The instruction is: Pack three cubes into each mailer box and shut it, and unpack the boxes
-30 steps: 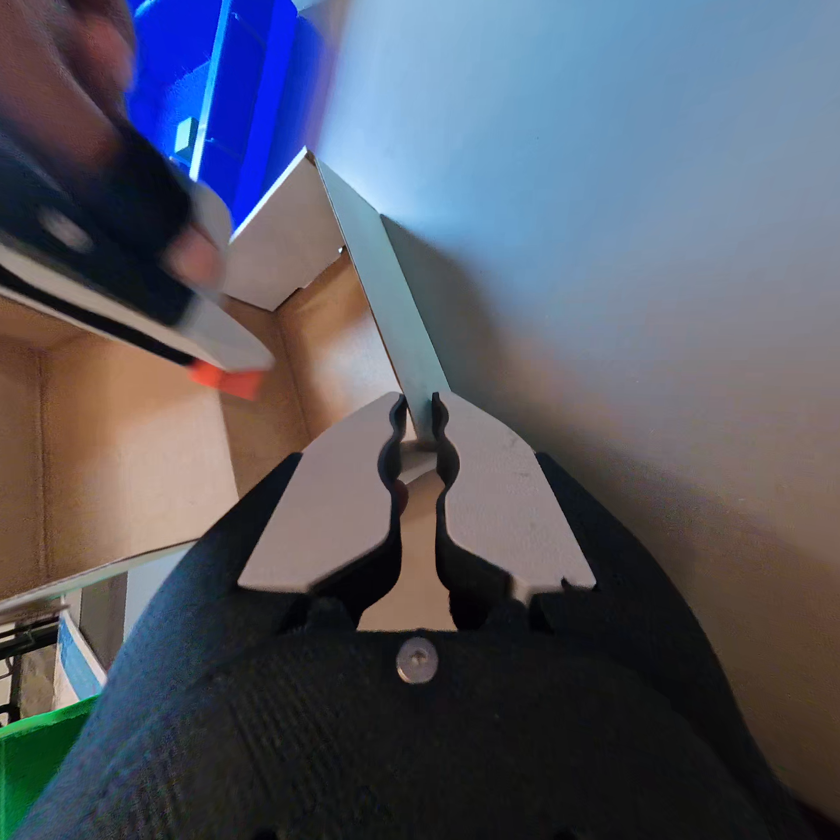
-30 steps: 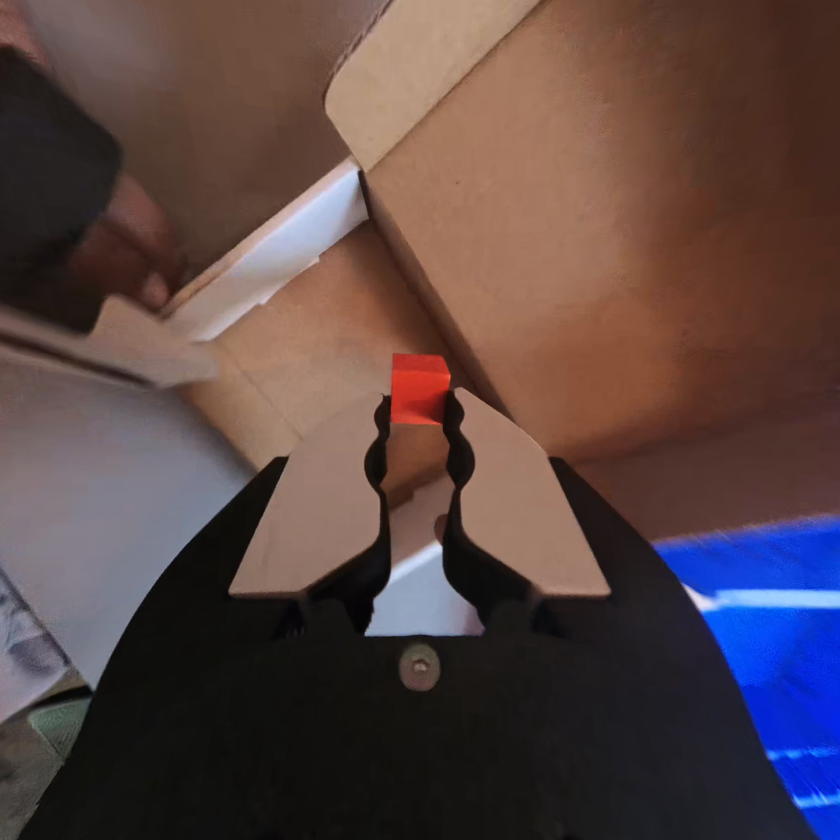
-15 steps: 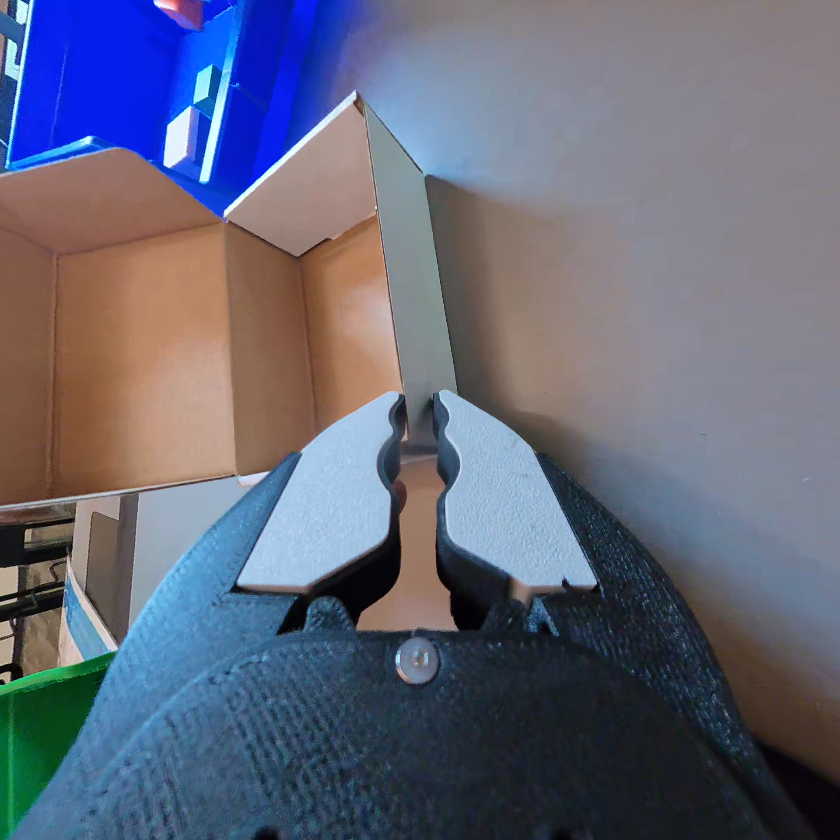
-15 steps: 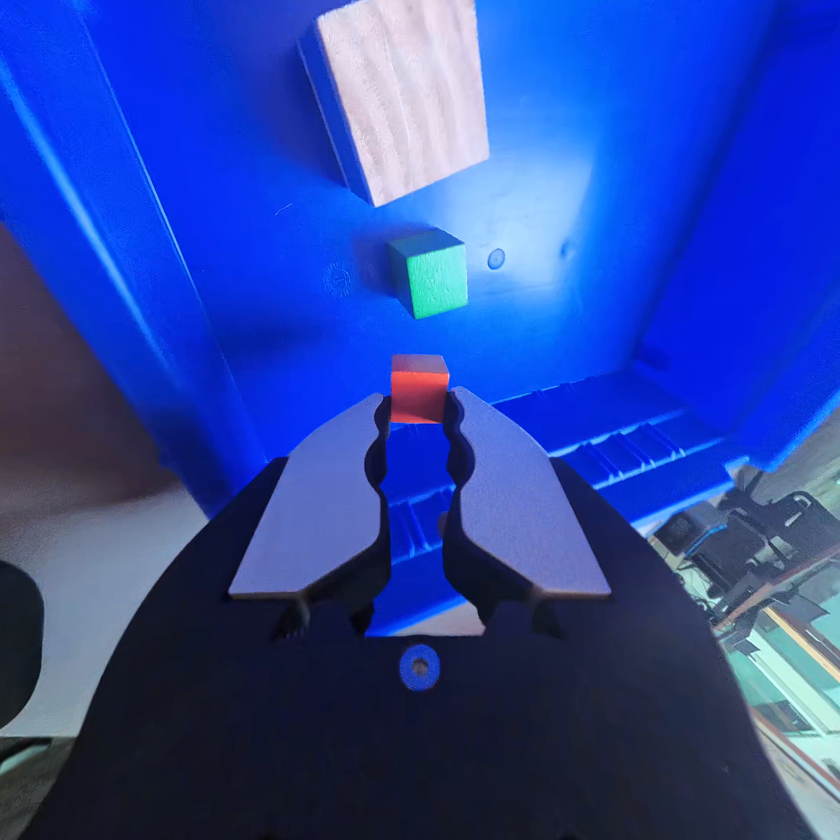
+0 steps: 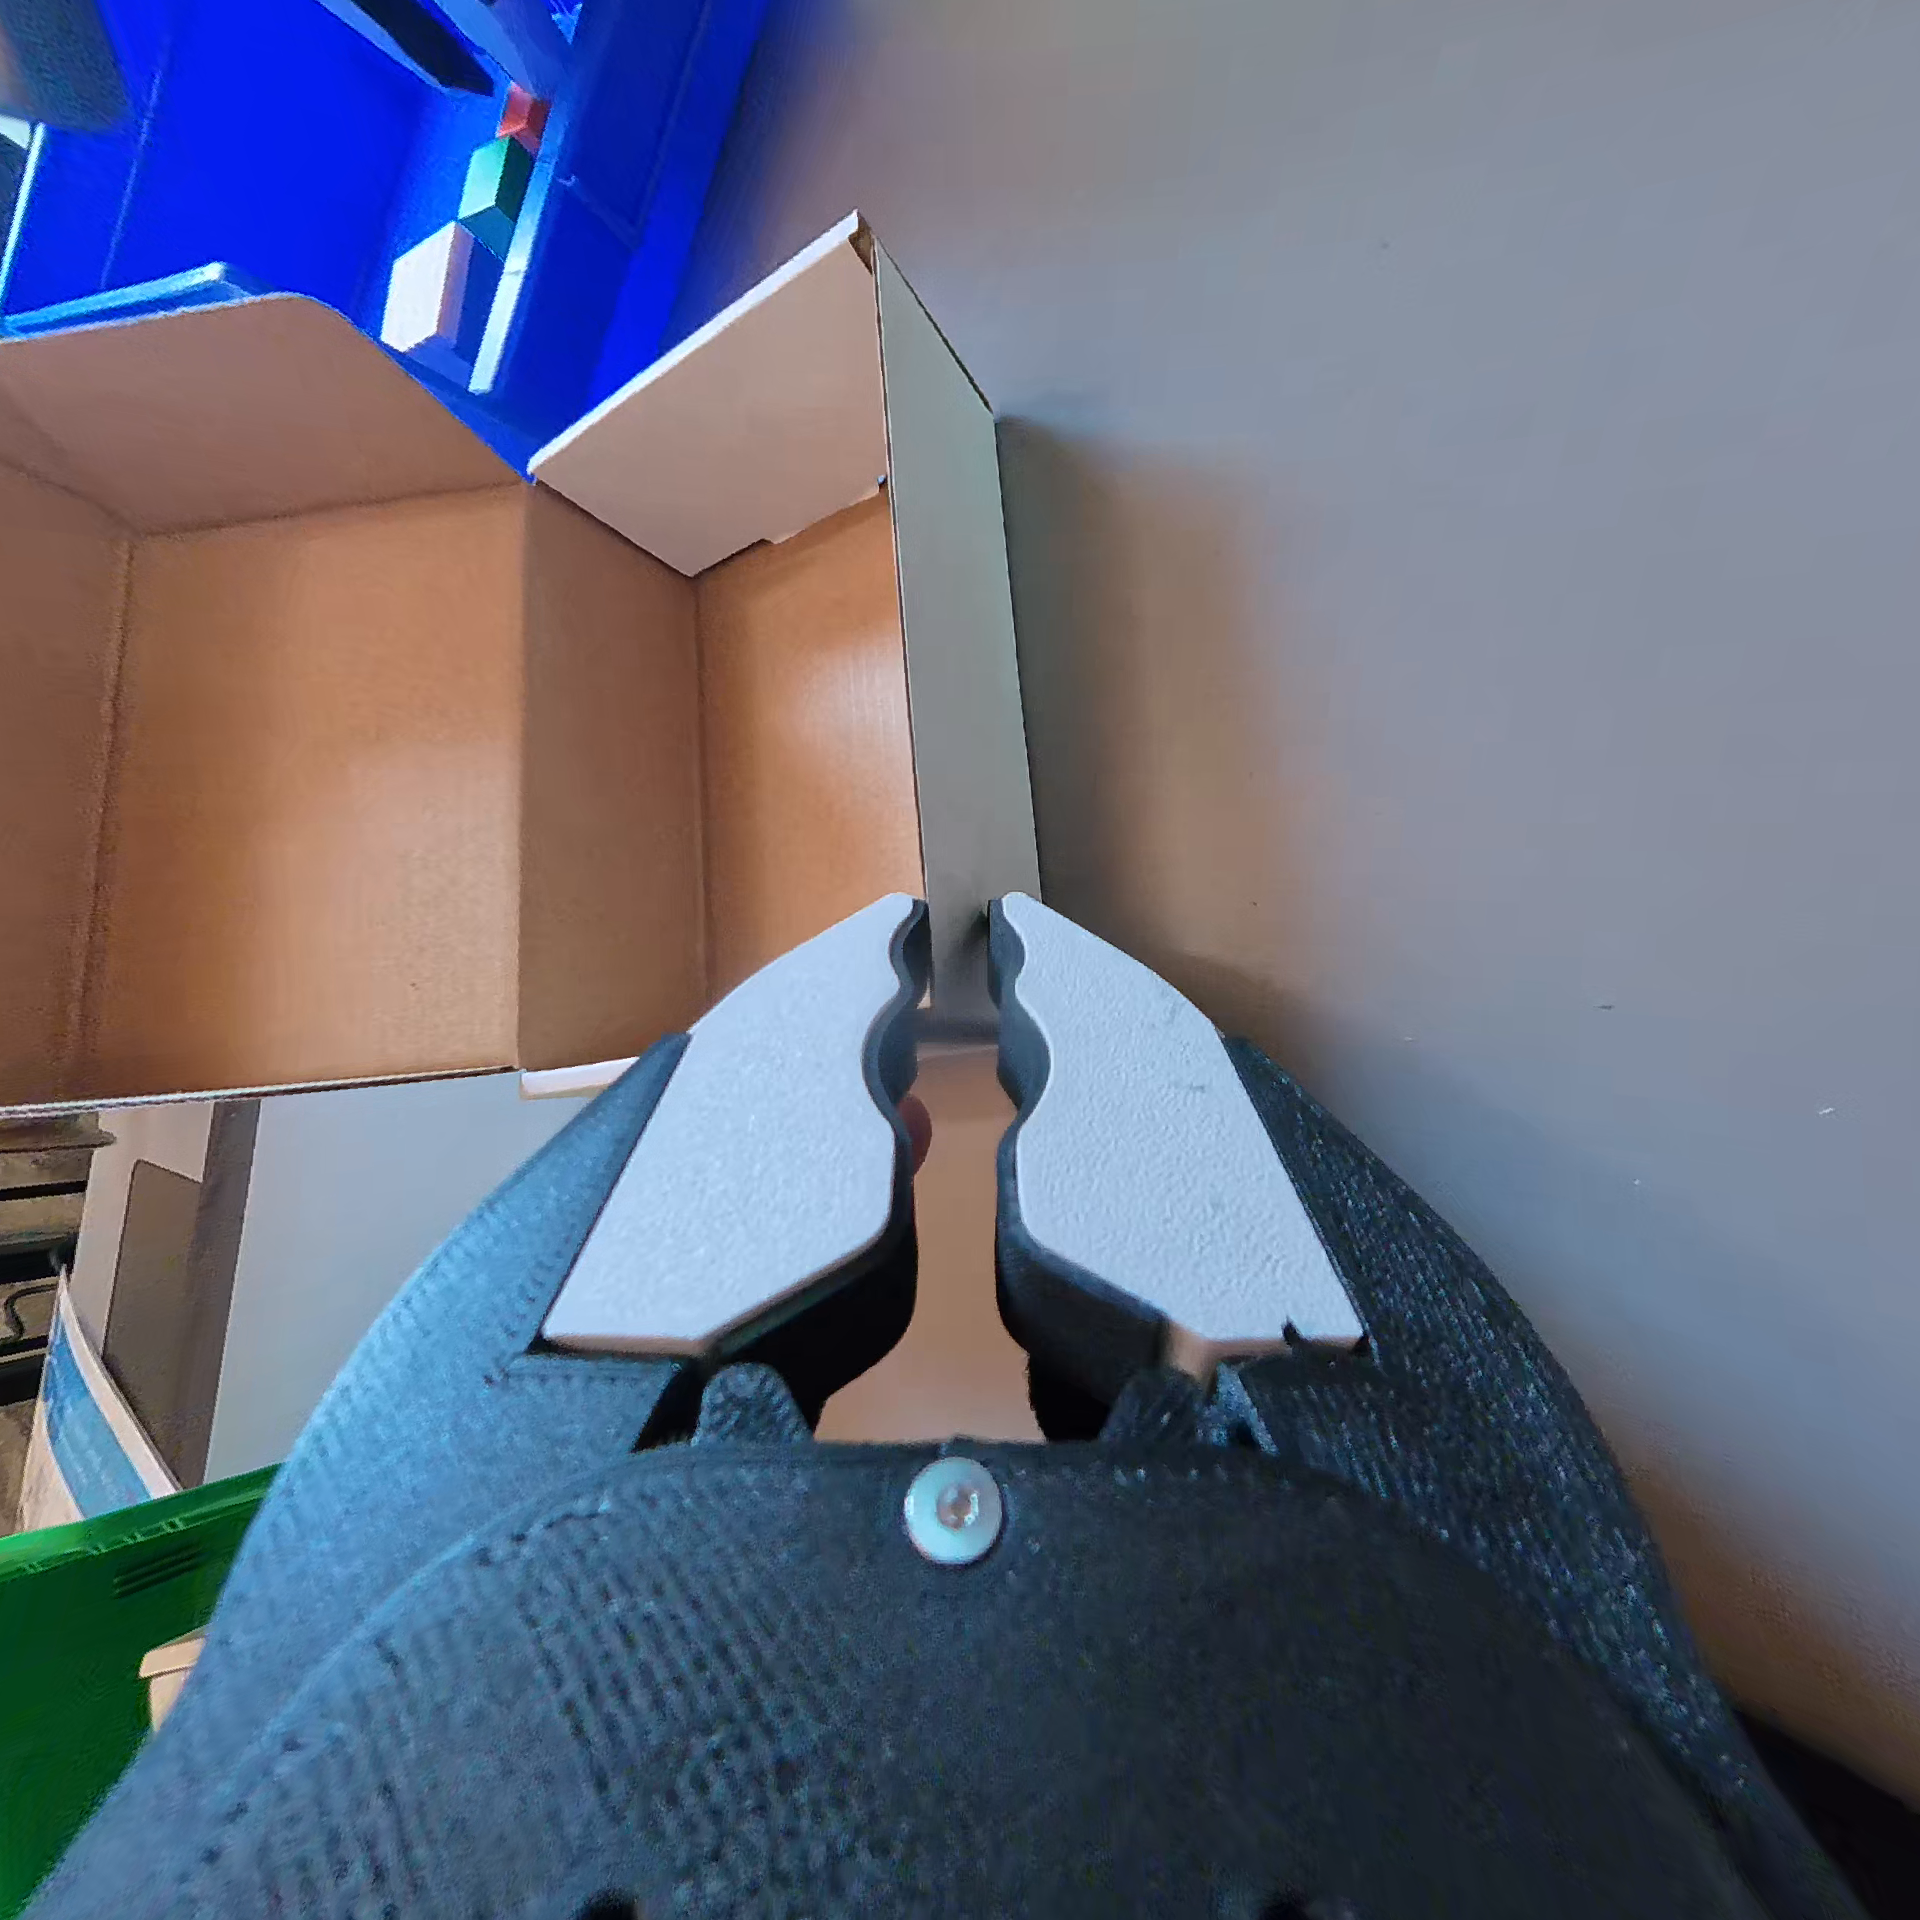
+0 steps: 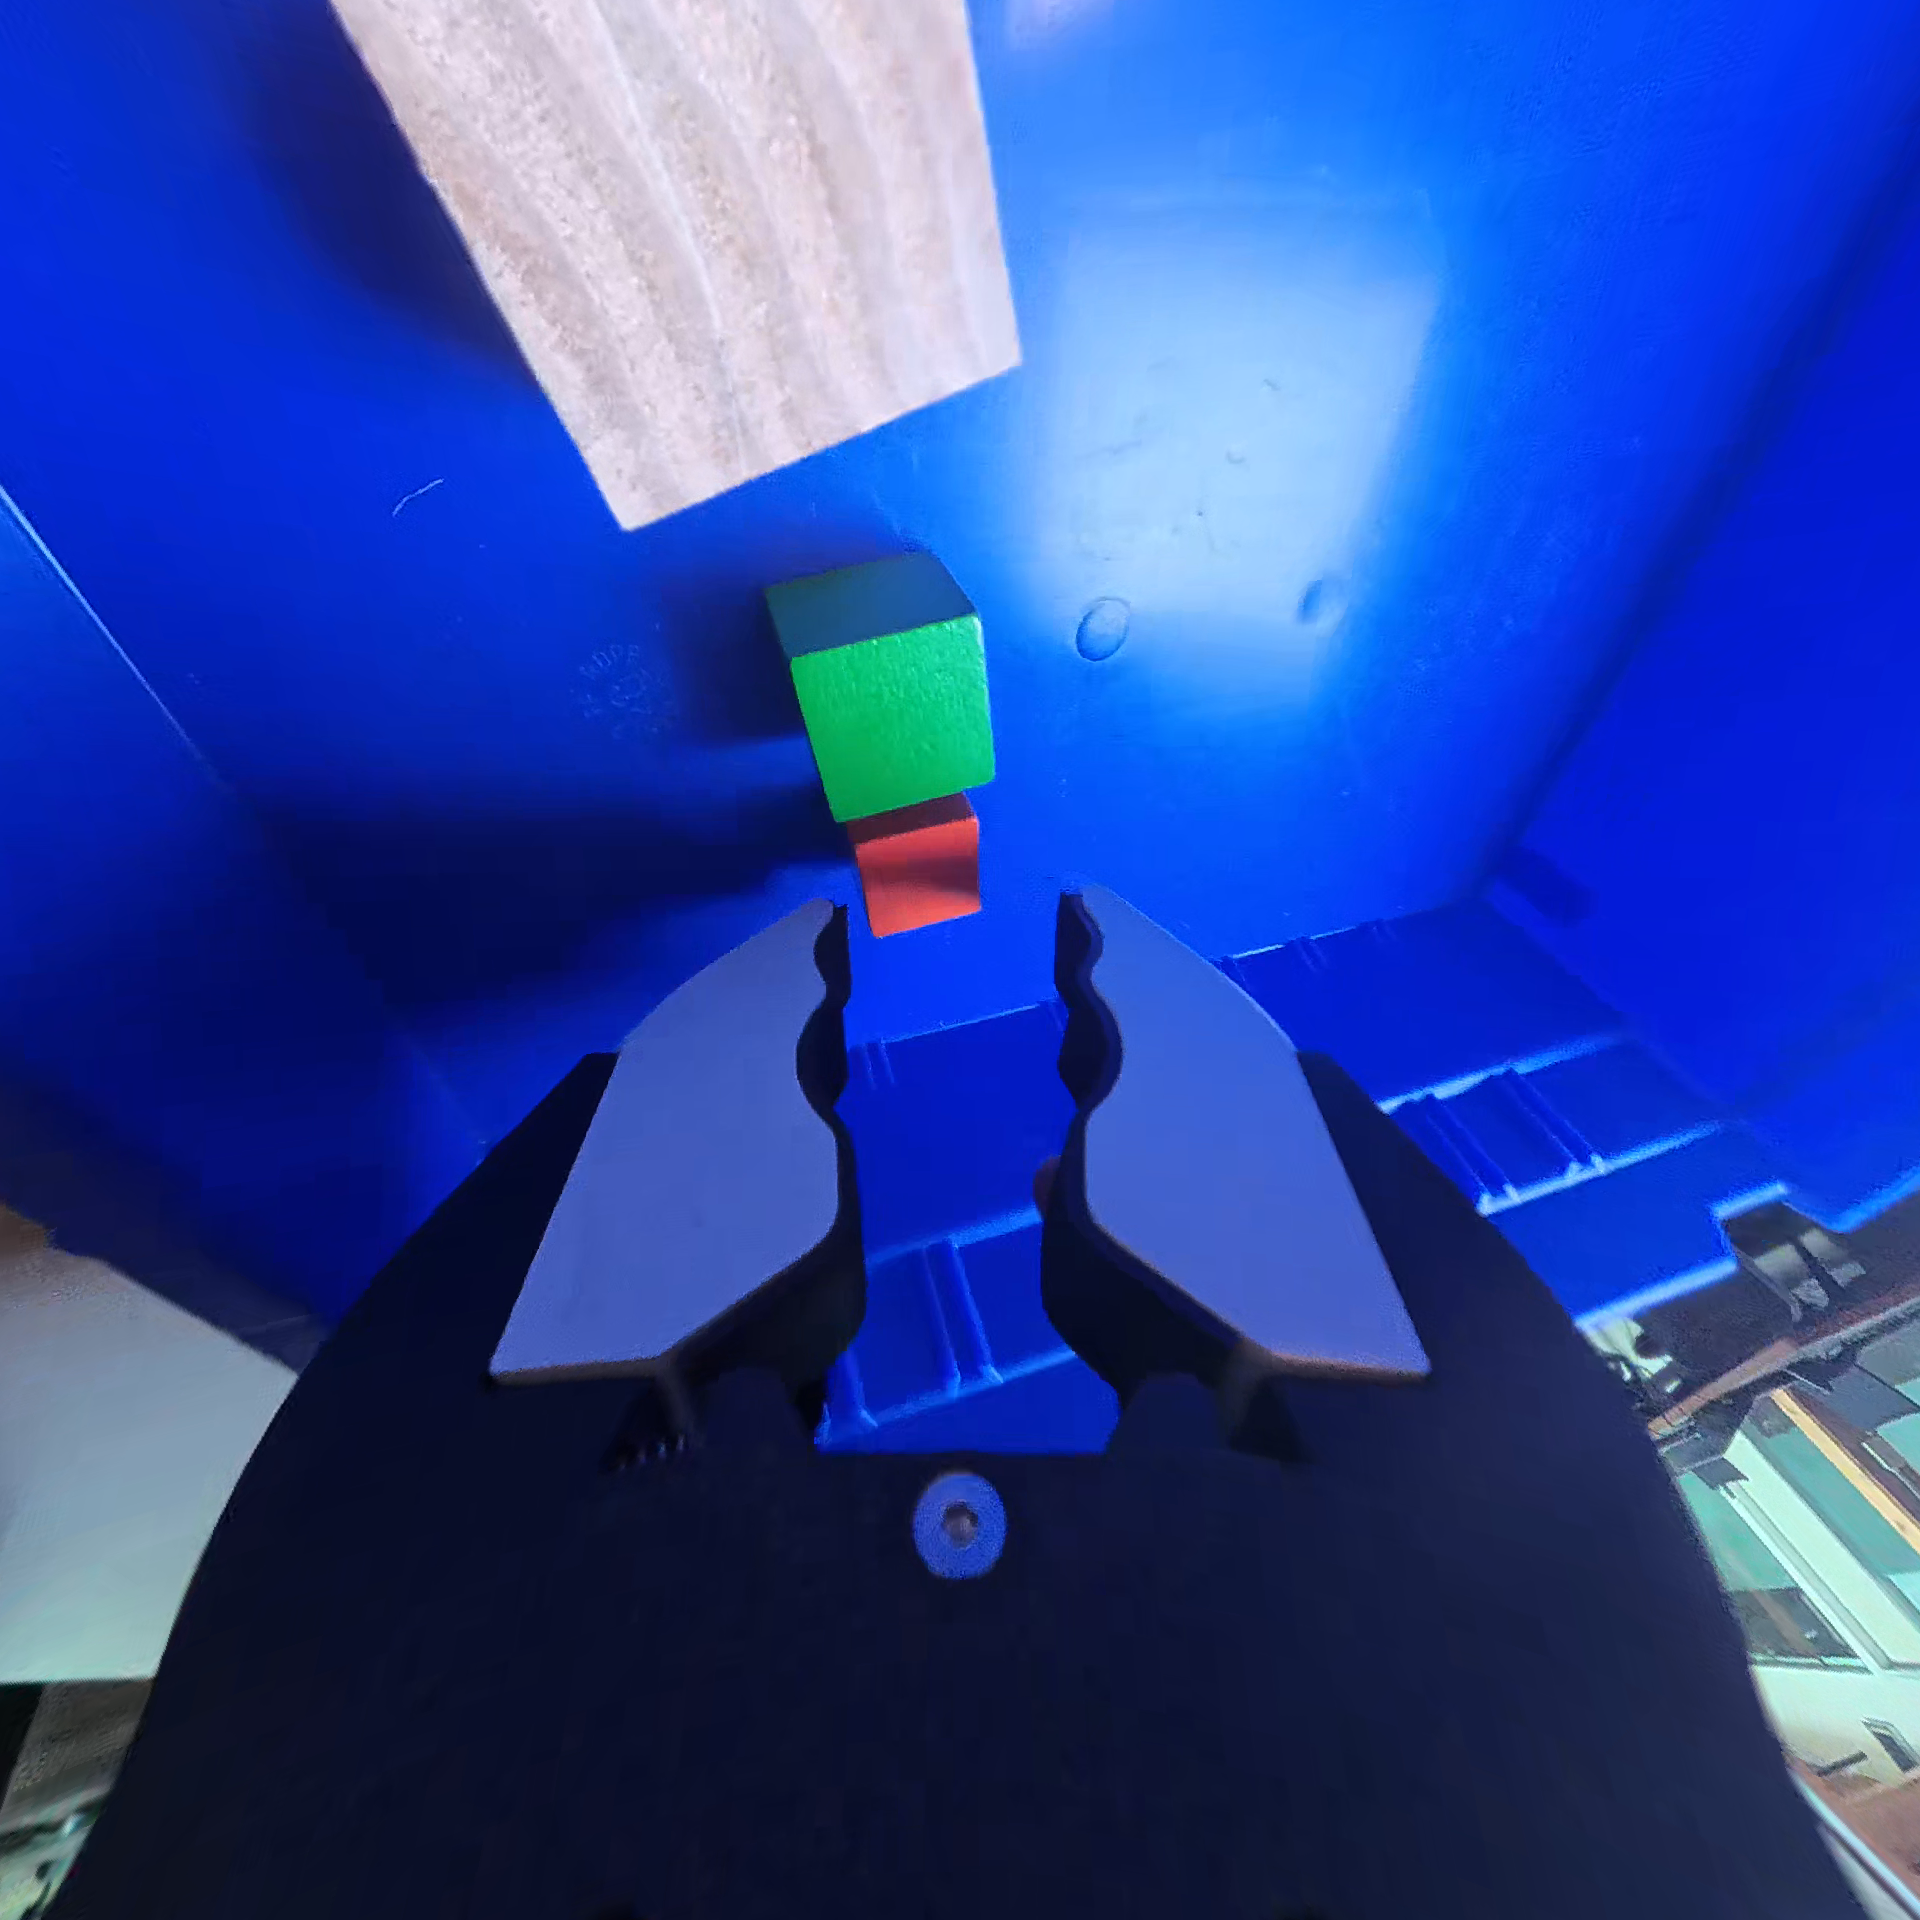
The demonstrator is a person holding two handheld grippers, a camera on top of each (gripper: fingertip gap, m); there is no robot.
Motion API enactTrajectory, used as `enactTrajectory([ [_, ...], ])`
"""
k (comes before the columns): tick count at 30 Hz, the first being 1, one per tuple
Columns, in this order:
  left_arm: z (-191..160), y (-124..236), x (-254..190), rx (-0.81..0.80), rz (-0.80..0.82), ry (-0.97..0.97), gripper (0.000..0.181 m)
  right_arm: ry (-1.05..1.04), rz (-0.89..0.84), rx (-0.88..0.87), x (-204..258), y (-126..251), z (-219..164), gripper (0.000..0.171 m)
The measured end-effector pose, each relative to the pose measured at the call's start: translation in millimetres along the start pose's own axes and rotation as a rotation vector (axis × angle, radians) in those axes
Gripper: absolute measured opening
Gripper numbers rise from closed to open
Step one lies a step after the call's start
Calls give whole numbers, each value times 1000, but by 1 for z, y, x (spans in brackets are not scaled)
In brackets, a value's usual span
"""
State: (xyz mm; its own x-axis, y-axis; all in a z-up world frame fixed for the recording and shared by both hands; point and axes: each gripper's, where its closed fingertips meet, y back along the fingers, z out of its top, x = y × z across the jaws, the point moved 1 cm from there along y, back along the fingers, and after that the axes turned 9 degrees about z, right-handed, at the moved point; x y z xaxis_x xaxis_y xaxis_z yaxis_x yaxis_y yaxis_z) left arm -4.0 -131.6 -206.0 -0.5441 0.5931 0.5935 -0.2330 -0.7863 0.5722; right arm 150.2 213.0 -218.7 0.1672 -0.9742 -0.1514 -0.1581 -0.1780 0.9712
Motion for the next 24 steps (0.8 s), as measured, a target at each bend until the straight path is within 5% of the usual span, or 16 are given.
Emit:
enactTrajectory([
  [1,0,0,0,-2,0,3,10,-5,-19,-32,-1,8,1,41],
  [12,0,-2,3,-6,8,41,10,-21,-22,-581,49,110,27,41],
  [24,9,17,11,-130,-155,268,24,-161,269,-1163,150,116,86,36],
])
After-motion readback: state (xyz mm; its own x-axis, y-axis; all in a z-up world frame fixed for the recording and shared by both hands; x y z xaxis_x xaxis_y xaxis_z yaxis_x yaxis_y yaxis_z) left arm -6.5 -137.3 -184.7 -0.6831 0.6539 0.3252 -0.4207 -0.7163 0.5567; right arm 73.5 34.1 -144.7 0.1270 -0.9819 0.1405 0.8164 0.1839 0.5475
